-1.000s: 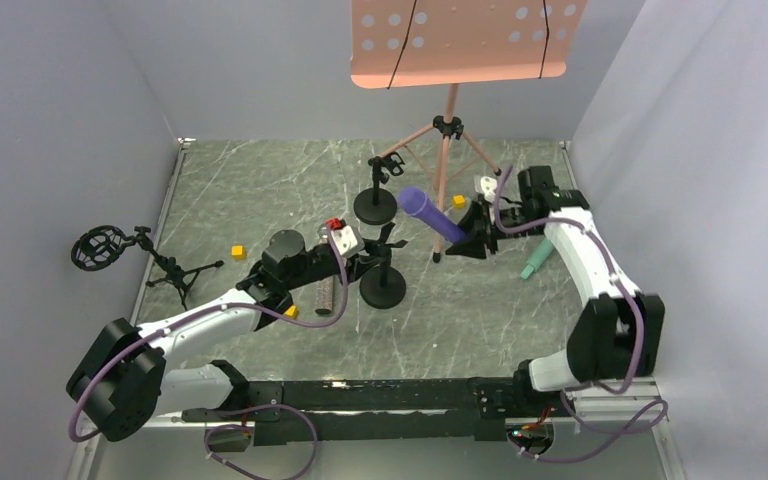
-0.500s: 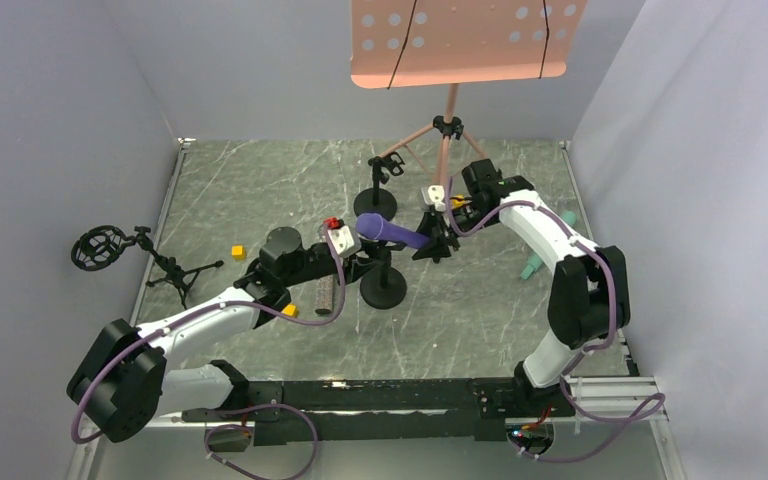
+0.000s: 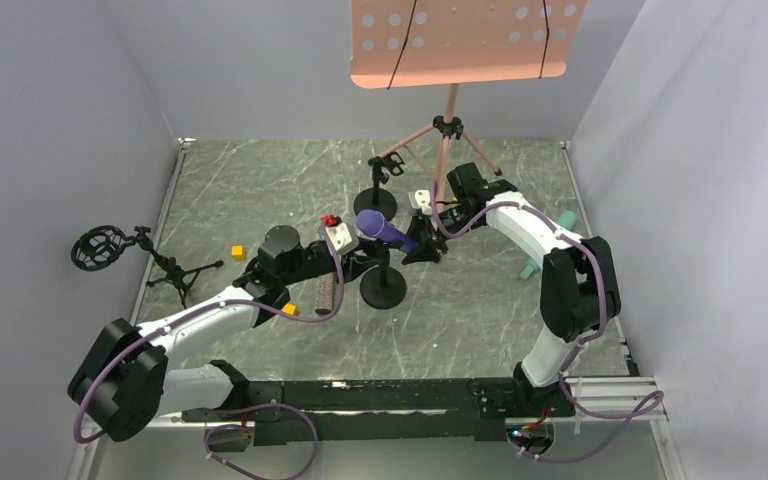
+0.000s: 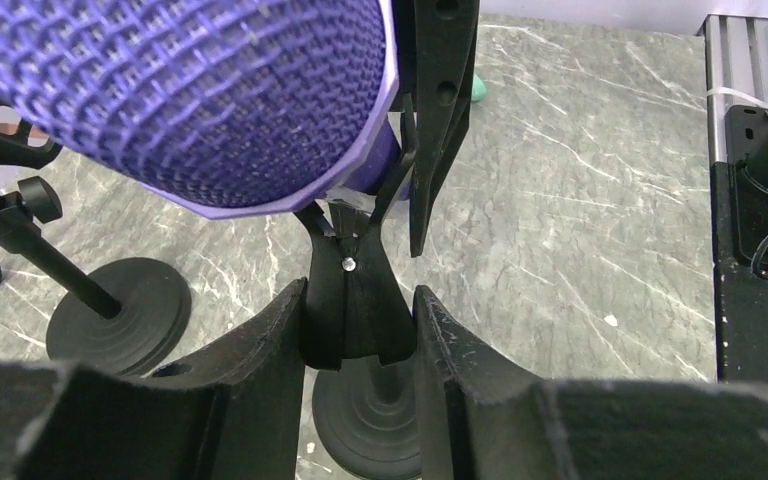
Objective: Attach the microphones to the stand
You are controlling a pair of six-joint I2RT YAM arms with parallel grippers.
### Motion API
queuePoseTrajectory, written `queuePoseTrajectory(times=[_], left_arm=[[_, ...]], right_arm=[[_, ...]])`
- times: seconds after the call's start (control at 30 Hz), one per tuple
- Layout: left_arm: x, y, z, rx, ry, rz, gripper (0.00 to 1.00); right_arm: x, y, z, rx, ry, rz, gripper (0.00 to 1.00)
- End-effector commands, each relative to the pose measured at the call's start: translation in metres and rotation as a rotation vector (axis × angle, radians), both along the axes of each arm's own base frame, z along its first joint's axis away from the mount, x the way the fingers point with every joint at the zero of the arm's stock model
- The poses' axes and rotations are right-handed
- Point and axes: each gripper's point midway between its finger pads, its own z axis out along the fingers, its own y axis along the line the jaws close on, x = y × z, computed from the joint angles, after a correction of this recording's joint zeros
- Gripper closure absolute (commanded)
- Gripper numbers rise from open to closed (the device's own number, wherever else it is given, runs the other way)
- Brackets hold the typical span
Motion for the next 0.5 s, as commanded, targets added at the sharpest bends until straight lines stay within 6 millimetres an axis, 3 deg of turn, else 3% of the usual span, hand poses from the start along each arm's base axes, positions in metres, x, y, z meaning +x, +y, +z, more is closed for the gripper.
queuePoseTrajectory(times=[0.0,0.13,0.2,0.37,0.47], left_arm=[[-0.0088,-0.0082,0.0122,-0.044,-0.020,-0.062,0.84],[-0.0079,-0.0073,0.0129,-0.060,-0.002,-0.049,0.79],[-0.0084,-0.0073,0.0123,-0.071,0.011,-0.046,0.69],[-0.0077,-0.0063,0.0119,-0.087,0.030,-0.029,0.30],[-0.0092,-0.0046,0.0151,-0.115,0.060,-0.015,0.12]], right_arm=[[-0.0043,0.0114,0.0037,0.036,-0.001,0.035,0.91],[-0.0103,0.0126,0.0042,0.054,0.048,0.039,0.83],[-0.0115,0.0125,0.0046,0.056,0.058,0.035,0.80],[-0.0068,0.0126,0.0053,0.046,0.055,0.000,0.73],[-0.0040,0.0130,0.0059,0.040,0.060,-0.019,0.68]])
